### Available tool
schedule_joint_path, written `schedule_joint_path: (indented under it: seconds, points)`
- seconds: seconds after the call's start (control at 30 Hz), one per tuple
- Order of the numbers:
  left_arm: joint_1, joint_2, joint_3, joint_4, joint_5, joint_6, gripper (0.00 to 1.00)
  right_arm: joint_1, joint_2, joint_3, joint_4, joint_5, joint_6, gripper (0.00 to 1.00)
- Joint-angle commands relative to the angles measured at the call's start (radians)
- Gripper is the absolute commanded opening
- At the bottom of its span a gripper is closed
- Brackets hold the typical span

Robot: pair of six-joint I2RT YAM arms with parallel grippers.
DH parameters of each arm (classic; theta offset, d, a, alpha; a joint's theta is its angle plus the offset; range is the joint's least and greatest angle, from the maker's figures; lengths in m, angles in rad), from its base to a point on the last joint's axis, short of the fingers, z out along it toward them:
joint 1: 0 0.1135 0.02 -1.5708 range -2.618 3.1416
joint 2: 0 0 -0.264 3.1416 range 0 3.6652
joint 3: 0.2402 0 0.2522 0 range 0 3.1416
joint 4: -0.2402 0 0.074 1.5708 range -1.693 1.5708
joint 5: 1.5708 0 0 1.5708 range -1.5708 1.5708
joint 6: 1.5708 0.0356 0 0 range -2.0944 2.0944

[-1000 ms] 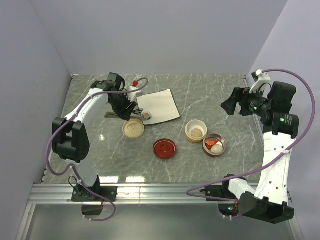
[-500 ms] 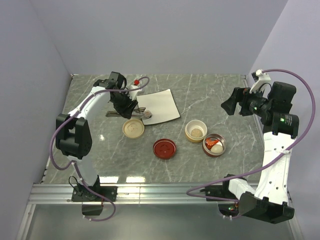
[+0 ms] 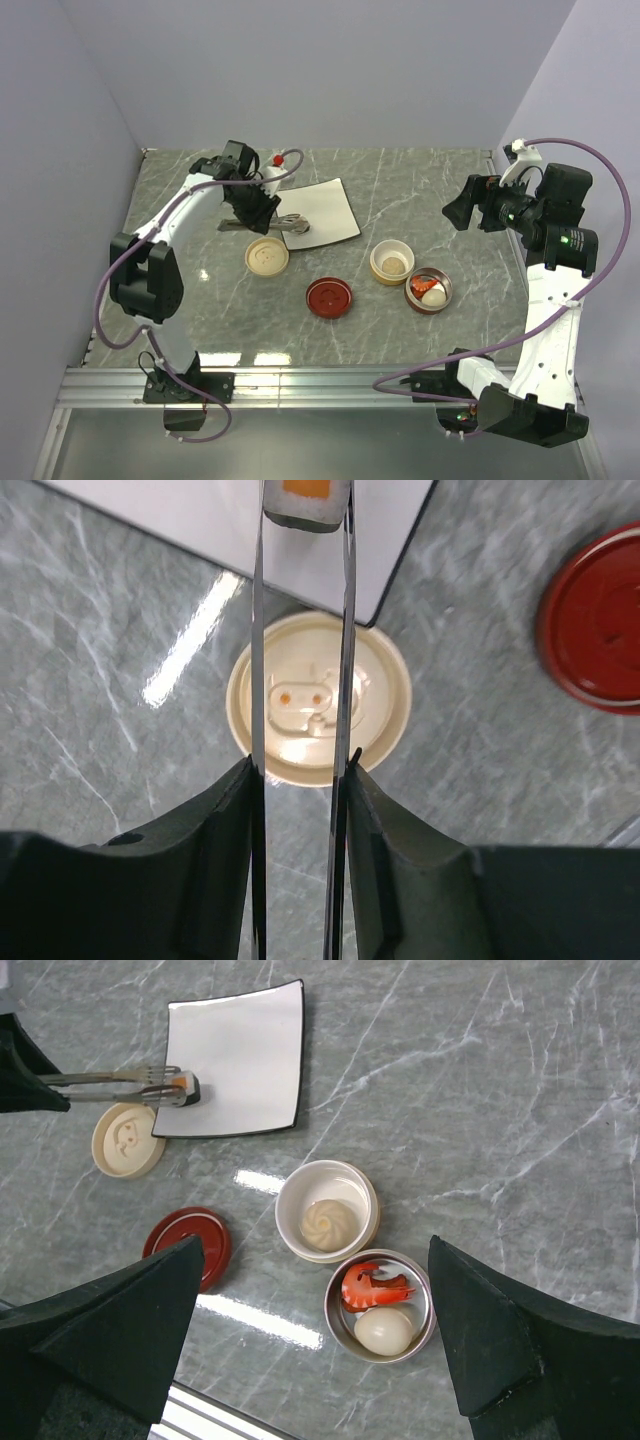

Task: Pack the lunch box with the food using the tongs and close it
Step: Pick up the food using the clamp, then place the food into the lunch box

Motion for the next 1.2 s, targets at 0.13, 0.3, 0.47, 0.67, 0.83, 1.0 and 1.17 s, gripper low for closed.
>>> schedule_joint_path:
  seconds: [0.13,0.3,0.47,0.67,0.83,1.0,1.17]
  points:
    - [-0.124,-0.133,0.093,0.074,0.056,-0.098,0.26,-0.007,-0.012,0.012,0.020,0.001,-0.008,1.00]
    - [-0.239,-0.123,0.154,0.121,0.080,-0.183,0.25,-0.009,-0.021,0.005,0.019,0.003,-0.010,1.00]
    - [-0.335,-0.077,0.193,0.160,0.082,-0.234,0.25,-0.009,-0.029,0.003,0.017,0.006,-0.011,1.00]
    - [-0.407,-0.040,0.181,0.200,0.060,-0.265,0.25,-0.009,-0.026,0.005,0.019,0.009,-0.010,1.00]
    - [-0.442,-0.017,0.168,0.216,0.051,-0.274,0.26,-0.009,-0.025,0.003,0.020,0.009,-0.011,1.00]
    - [-0.473,0.014,0.156,0.230,0.039,-0.283,0.26,-0.009,-0.023,0.003,0.022,0.008,-0.011,1.00]
    - [-0.485,0.048,0.158,0.230,0.028,-0.279,0.26,-0.009,-0.025,0.000,0.023,0.012,-0.011,1.00]
